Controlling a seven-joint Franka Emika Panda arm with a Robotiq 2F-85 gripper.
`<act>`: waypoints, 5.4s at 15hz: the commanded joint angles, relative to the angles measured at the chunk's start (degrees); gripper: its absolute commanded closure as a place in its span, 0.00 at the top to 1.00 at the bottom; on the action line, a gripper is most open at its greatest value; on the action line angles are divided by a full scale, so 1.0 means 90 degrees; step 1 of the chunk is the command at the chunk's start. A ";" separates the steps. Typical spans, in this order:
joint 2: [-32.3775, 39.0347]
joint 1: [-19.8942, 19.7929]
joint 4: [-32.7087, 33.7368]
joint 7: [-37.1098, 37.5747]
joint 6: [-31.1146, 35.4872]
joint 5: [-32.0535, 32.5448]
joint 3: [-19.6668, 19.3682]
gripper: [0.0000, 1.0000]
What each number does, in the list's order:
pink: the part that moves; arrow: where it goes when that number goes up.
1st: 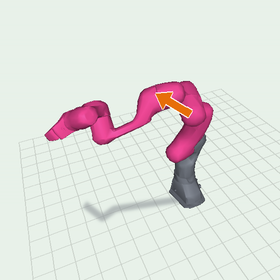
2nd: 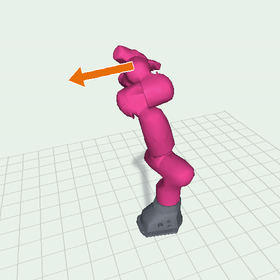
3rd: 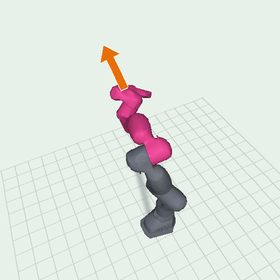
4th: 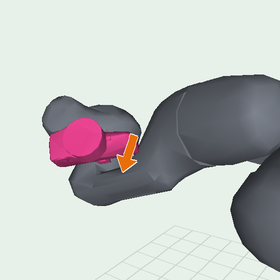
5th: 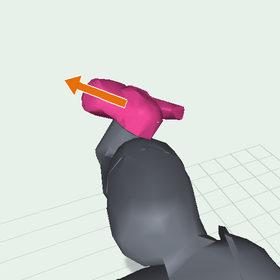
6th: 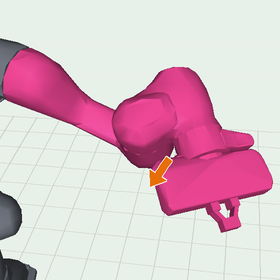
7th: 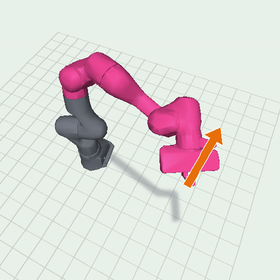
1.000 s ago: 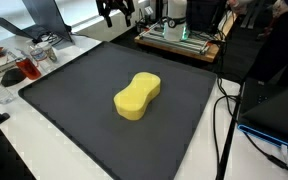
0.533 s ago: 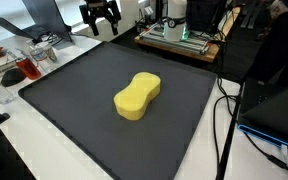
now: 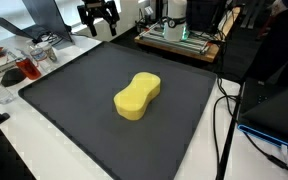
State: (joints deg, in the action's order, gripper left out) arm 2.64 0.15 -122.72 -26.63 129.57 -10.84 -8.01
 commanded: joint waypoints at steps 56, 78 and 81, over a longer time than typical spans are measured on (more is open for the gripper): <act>0.3609 0.1605 0.5495 -0.2315 -0.1596 0.2055 0.1443 1.00; 0.1005 0.1313 0.2208 0.0900 -0.2067 0.2037 0.1967 1.00; 0.1336 0.1310 0.2339 0.0877 -0.1770 0.2034 0.1970 1.00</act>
State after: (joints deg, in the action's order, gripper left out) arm 11.78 12.77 -103.01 -18.69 111.40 7.31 8.87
